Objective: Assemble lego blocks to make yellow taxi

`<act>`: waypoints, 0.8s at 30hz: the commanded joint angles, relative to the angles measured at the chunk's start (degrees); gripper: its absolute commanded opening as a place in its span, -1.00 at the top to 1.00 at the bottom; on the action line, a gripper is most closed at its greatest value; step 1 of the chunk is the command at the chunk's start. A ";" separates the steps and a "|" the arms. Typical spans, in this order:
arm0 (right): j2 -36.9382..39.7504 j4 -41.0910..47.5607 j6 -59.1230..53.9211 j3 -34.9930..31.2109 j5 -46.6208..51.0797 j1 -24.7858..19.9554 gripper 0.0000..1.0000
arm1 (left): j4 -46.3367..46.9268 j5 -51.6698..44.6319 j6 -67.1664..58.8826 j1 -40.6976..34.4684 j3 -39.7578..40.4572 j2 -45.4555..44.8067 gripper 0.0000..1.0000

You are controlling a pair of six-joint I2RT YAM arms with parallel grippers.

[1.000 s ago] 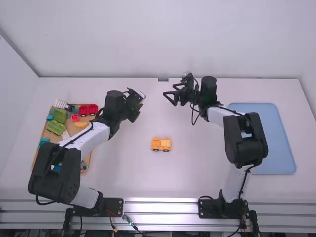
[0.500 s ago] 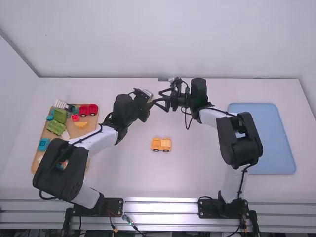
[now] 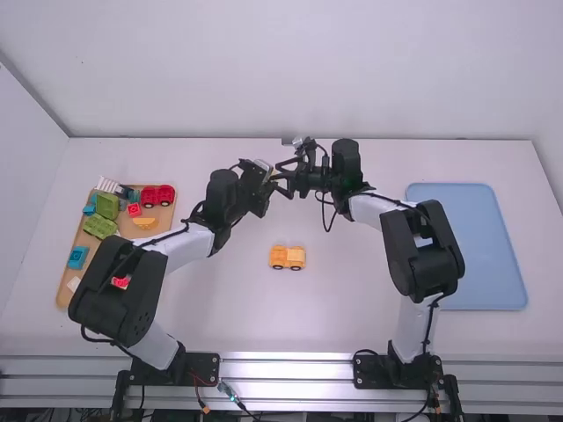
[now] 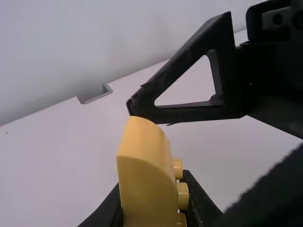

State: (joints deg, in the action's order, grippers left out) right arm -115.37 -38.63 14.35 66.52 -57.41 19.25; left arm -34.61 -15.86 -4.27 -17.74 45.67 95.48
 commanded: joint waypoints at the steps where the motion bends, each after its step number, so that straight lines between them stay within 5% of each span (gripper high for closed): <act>1: -0.46 -0.17 0.22 1.33 0.24 1.05 -0.54 | -1.07 -1.25 1.40 -0.33 -0.37 0.33 0.97; 11: -0.46 0.31 0.90 1.33 0.26 1.09 -0.19 | -2.38 -1.09 1.51 -1.95 -0.37 0.33 0.97; 16: -0.46 0.70 0.87 1.33 0.24 1.09 0.18 | -3.87 -1.05 1.51 -2.19 -0.37 0.33 0.96; 24: -0.46 1.84 0.87 1.33 0.85 1.07 0.39 | -4.28 -1.05 1.53 -2.38 -0.37 0.33 0.94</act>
State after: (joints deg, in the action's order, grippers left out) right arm -115.37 -37.28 15.35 66.89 -55.40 19.73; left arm -37.67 -16.03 -3.36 -19.49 45.04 95.79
